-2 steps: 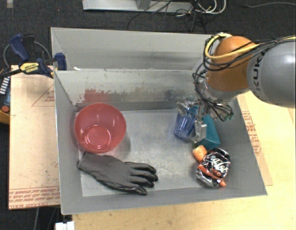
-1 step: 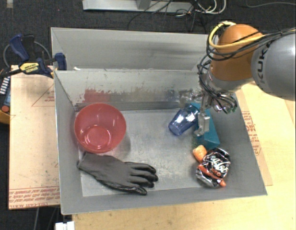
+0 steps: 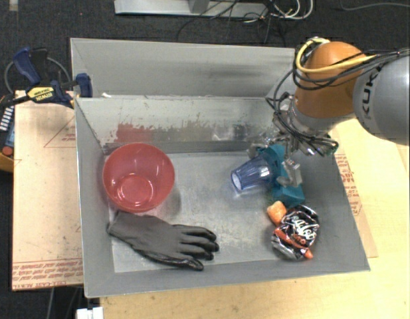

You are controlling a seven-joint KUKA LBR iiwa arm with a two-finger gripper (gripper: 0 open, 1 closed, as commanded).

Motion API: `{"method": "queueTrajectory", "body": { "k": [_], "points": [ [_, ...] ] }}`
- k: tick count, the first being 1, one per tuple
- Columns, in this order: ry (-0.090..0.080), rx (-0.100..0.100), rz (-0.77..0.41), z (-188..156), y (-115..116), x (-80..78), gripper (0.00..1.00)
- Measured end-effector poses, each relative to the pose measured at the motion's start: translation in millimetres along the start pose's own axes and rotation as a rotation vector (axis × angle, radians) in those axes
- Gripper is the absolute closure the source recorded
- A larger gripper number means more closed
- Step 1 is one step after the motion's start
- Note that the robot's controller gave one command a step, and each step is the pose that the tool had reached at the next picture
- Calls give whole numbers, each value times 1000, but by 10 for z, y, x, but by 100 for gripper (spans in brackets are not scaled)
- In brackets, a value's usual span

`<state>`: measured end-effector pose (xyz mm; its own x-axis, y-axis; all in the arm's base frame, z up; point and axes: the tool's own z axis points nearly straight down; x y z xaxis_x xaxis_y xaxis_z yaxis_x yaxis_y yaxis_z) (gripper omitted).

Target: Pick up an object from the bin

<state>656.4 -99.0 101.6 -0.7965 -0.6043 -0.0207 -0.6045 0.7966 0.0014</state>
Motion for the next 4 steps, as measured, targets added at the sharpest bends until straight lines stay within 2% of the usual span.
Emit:
{"method": "queueTrajectory", "body": {
  "k": [1,2,3,4],
  "points": [
    [-5,15,-44,221,131,-189,0],
    [-15,11,-177,251,222,-194,100],
    [-15,10,-176,252,223,-194,100],
    [-14,8,-175,-673,237,-212,100]
  ]
}}
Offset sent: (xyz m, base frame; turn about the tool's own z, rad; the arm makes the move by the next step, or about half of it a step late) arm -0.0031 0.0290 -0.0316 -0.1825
